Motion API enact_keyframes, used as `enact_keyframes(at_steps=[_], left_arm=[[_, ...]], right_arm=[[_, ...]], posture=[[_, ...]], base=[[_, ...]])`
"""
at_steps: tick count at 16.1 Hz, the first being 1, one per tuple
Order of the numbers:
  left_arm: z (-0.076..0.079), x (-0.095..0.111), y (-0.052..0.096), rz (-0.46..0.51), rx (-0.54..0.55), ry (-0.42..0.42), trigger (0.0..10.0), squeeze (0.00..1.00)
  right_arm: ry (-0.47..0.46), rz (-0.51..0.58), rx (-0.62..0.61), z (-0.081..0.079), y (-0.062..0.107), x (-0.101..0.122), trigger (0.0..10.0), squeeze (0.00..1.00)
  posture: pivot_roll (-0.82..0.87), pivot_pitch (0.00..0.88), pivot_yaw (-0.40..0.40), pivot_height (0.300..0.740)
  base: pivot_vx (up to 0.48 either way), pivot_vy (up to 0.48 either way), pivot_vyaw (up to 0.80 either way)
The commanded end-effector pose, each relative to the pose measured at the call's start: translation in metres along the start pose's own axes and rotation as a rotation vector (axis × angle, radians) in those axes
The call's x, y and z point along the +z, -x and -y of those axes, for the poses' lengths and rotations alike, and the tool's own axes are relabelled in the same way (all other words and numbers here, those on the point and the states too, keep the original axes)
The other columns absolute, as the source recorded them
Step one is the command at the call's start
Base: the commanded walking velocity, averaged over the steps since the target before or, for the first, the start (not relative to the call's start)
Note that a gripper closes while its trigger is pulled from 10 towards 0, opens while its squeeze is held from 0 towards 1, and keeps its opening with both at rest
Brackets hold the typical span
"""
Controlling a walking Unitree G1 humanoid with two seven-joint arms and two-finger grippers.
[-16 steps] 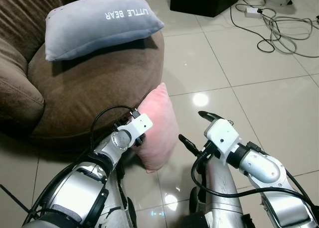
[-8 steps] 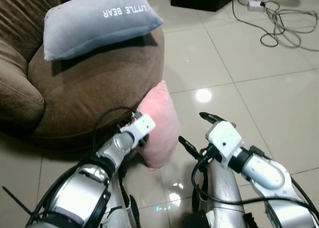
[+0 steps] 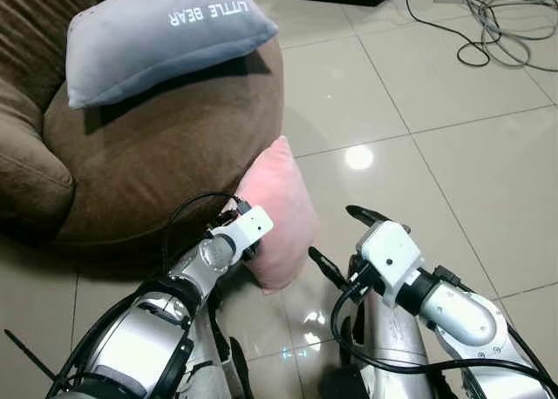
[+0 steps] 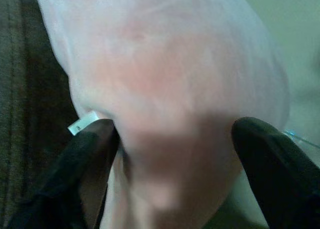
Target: Move the pillow to the sofa from floor
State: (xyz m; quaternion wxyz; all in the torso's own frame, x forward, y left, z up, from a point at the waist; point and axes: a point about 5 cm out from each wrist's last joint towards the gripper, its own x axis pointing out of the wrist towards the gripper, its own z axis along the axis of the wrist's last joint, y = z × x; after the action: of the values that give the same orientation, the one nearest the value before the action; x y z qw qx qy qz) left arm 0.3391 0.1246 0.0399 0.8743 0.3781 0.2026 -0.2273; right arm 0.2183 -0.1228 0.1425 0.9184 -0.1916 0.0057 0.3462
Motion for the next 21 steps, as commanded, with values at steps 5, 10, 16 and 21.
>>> enact_keyframes(at_steps=[5,10,16,21], left_arm=[[-0.012,0.012,-0.001,0.048,0.053,0.056,0.0,0.00],[0.001,0.001,0.000,0.007,0.001,0.011,0.0,0.00],[0.004,0.000,0.000,-0.003,-0.022,0.001,0.0,0.00],[0.008,0.000,0.000,0.003,-0.030,-0.009,0.0,0.00]], right_arm=[[-0.003,-0.005,0.004,-0.007,0.003,0.003,10.0,0.03],[-0.014,-0.009,0.002,-0.011,0.004,0.004,10.0,0.03],[-0.020,-0.011,-0.003,-0.012,0.009,0.006,10.0,0.03],[-0.032,-0.018,-0.004,-0.016,0.011,0.007,10.0,0.03]], posture=[[-0.04,0.264,0.085,0.500],[-0.05,0.280,0.095,0.500],[-0.07,0.295,0.099,0.500],[-0.08,0.313,0.105,0.500]], base=[[0.000,0.000,0.00],[0.000,0.000,0.00],[0.000,0.000,0.00],[0.000,0.000,0.00]])
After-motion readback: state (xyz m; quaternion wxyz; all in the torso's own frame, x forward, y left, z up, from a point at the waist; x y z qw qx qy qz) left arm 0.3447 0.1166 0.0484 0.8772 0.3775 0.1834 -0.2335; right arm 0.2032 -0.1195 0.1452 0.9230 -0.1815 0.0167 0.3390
